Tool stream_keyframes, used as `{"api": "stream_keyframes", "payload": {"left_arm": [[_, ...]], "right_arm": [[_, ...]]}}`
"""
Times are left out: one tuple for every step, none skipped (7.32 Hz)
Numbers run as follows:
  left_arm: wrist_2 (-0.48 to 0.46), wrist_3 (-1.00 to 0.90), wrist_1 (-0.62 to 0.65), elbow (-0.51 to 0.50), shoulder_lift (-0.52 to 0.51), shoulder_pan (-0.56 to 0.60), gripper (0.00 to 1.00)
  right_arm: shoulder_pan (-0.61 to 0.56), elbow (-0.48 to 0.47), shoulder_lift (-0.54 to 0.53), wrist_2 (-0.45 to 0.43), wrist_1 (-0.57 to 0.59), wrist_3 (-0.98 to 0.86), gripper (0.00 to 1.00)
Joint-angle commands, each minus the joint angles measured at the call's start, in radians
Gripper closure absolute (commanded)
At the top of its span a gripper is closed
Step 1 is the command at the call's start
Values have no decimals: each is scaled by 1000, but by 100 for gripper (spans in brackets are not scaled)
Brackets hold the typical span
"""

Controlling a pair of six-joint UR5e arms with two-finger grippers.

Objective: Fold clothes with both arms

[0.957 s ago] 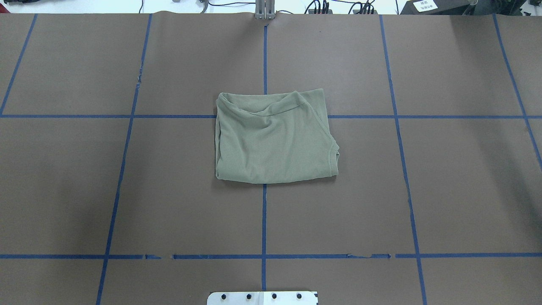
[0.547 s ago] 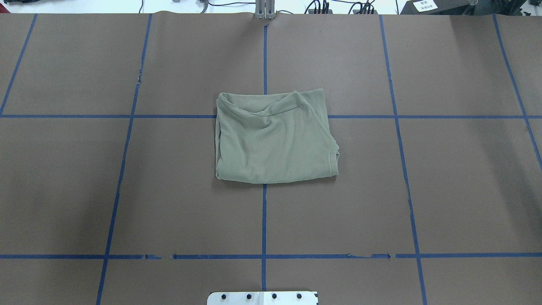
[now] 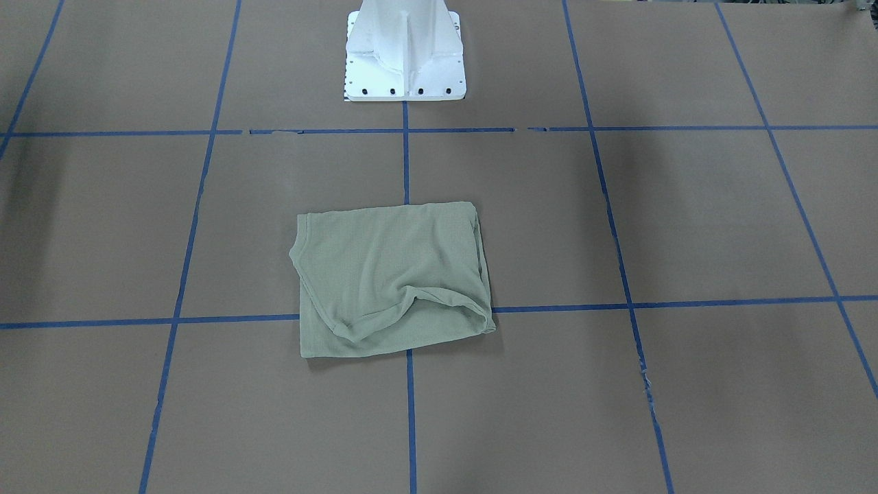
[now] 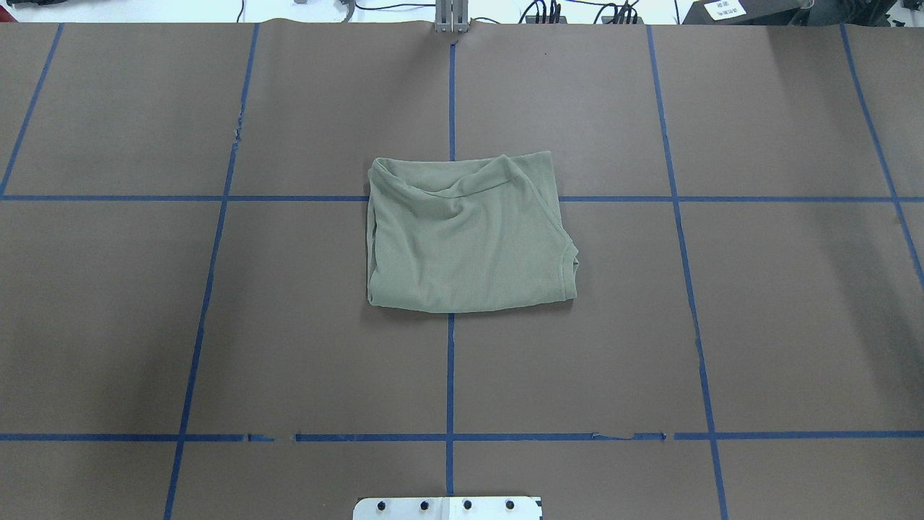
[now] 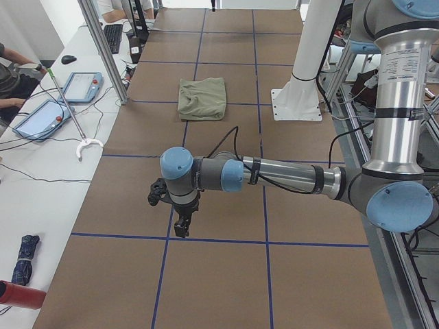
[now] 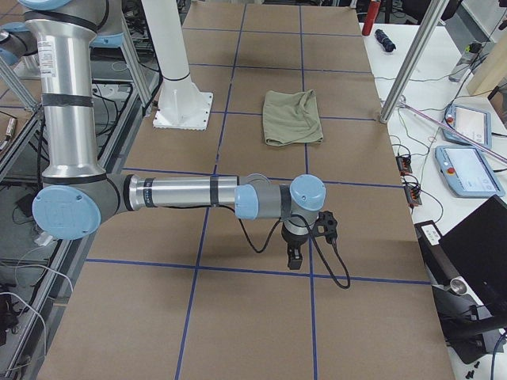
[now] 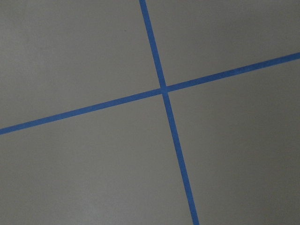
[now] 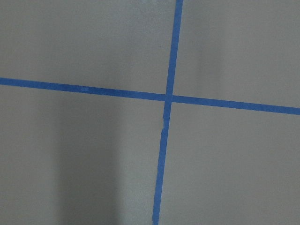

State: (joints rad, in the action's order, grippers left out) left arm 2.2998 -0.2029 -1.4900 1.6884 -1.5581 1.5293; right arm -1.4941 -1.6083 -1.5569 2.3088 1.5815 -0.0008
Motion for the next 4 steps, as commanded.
{"api": "stream_keyframes", "payload": {"left_arm": [[3,-77,-1,-16,9,0,0],[4,-76,-3,-21,7,2,0],[4,-73,-12,-22,7,2,0],[4,-72,-19,-27,7,2,0]], "right_arm": [[-15,1,-17,27,0,-1,0],[-28,1,-23,61,0,-1,0],[-32,1,-31,67,0,-1,0],[-43,1,-43,67,-2,-2,0]]}}
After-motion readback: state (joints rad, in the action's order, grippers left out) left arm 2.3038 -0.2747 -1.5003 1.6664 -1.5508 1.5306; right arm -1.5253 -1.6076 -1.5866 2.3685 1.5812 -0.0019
